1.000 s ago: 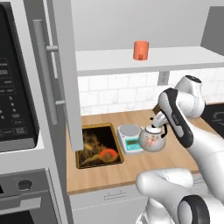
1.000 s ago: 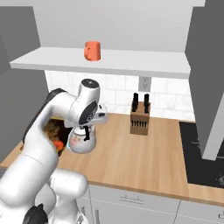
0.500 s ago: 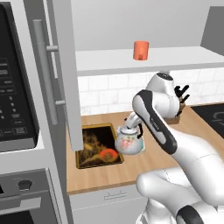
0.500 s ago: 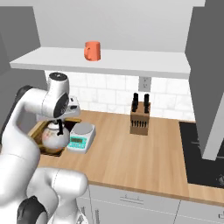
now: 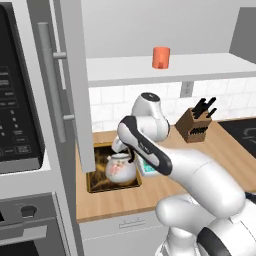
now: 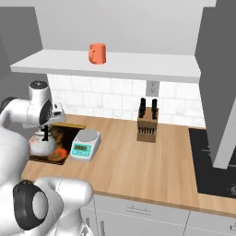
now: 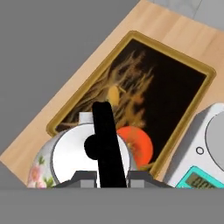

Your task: Pick the kettle from the counter and place it on the tray. Then pick the mug from the cabinet and place it on the tray. Then close the cabinet doors.

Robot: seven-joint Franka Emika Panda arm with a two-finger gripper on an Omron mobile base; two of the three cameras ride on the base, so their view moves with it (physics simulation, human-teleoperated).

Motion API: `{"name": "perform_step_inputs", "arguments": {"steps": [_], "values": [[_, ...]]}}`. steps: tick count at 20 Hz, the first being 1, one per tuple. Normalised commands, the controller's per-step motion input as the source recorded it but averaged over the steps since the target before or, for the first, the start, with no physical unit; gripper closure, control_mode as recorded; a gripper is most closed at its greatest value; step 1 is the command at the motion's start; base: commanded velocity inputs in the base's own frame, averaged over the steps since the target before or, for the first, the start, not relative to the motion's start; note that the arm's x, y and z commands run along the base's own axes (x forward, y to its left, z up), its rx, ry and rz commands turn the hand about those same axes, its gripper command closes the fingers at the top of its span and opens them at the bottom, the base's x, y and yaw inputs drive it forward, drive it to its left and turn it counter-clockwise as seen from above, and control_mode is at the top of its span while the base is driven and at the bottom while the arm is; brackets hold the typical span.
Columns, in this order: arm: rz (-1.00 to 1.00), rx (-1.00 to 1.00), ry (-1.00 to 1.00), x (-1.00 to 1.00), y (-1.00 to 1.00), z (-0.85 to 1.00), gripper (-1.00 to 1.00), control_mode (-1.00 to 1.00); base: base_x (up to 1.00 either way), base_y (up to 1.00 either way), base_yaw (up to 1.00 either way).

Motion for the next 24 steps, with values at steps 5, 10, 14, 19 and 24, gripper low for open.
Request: {"name": "perform_step_inputs", "arguments": {"steps": [5,10,14,19,24], "values": [[0.00,-0.02,-0.02,0.49,0.42,-0.40,1.00,-1.00,0.00,0.00,0.00],[0.00,0.00,-0.05,0.56,0.04,-0.33,1.00,-1.00,0.00,0.00,0.00],[-0.01,0.00,-0.06,0.55,0.00,-0.19,1.00,-1.00,0.00,0.00,0.00],[-0.01,0.00,-0.05,0.56,0.00,-0.11,1.00,-1.00,0.00,0.00,0.00],[-0.01,0.00,-0.04,0.55,0.00,-0.04,1.00,-1.00,0.00,0.00,0.00]]}}
